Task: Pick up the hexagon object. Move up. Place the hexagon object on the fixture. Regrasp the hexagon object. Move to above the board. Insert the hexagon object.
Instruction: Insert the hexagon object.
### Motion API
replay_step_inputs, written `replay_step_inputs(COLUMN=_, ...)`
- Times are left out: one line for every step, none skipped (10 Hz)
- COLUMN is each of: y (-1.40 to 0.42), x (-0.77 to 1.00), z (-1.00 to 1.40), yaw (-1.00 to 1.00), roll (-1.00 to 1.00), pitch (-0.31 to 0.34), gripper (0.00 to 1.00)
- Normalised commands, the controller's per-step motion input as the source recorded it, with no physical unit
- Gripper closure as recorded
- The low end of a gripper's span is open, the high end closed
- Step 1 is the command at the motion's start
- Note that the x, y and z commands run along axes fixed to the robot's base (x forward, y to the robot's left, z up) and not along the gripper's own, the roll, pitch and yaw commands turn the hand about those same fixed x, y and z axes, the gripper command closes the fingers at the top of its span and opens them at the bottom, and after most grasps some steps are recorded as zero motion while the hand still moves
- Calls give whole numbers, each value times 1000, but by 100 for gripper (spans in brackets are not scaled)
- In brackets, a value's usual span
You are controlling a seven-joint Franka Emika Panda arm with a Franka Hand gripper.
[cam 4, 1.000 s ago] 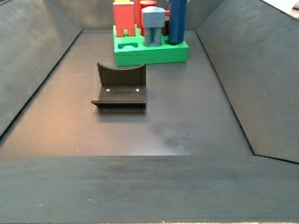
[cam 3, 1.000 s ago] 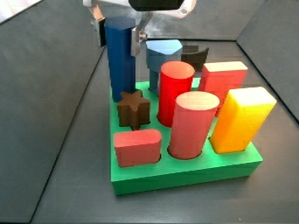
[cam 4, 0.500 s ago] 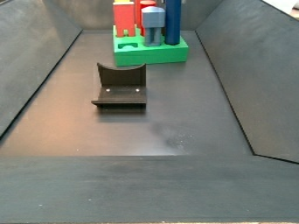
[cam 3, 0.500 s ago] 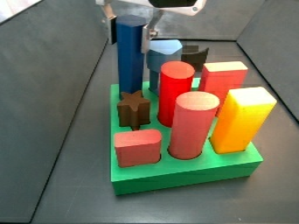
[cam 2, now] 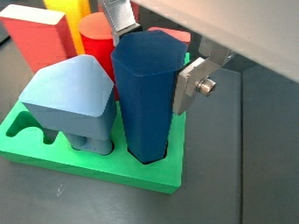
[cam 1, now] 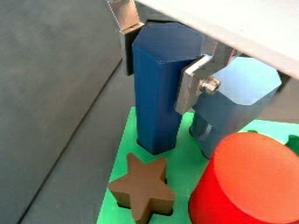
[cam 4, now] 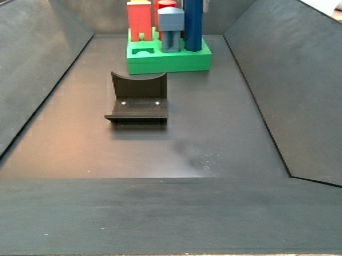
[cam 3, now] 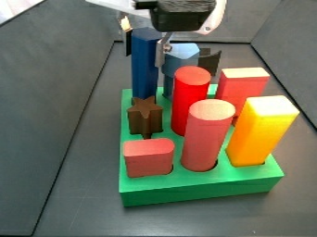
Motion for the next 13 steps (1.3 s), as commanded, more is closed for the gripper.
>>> replay_step_inputs(y=0, x=20, z=-1000, yaw=-406, roll=7, pitch=0, gripper=100)
replay_step_inputs(y=26, x=109, z=-1000, yaw=-320, roll=0, pitch=-1, gripper=100)
replay_step_inputs(y=89, x=146, z=-957, yaw=-257, roll=-63, pitch=-31, gripper=100)
replay_step_inputs(y=91, x=109, z=-843, yaw=-246, roll=-117, pitch=-77, gripper=100)
replay_step_inputs(y=0, x=6, z=-763, yaw=-271, roll=-167, pitch=-104, gripper=100)
replay_step_inputs(y=0, x=0, z=-657, yaw=-366, roll=-220, pitch=-106, gripper=100)
replay_step_inputs(y=0, x=0, z=-663, yaw=-380, roll=-207, pitch=-86, gripper=100)
replay_step_inputs(y=0, x=0, z=0, yaw=0, roll=0, pitch=-23, gripper=100)
replay_step_inputs(y=0, x=154, z=-323, yaw=26, roll=59, pitch=0, gripper=100)
replay_step_inputs(y=743, x=463, z=-409, yaw=0, roll=-383, pitch=-9, gripper=100)
replay_step_inputs(y=257, x=-51, z=-449, yaw=-394, roll=-320, pitch=-183, gripper=100)
replay_step_inputs(y=314, x=-31, z=-520, yaw=-360, roll=-290, pitch=-164, gripper=100)
replay_step_inputs(y=257, x=0, z=-680, yaw=-311, roll=-211, pitch=-121, gripper=100)
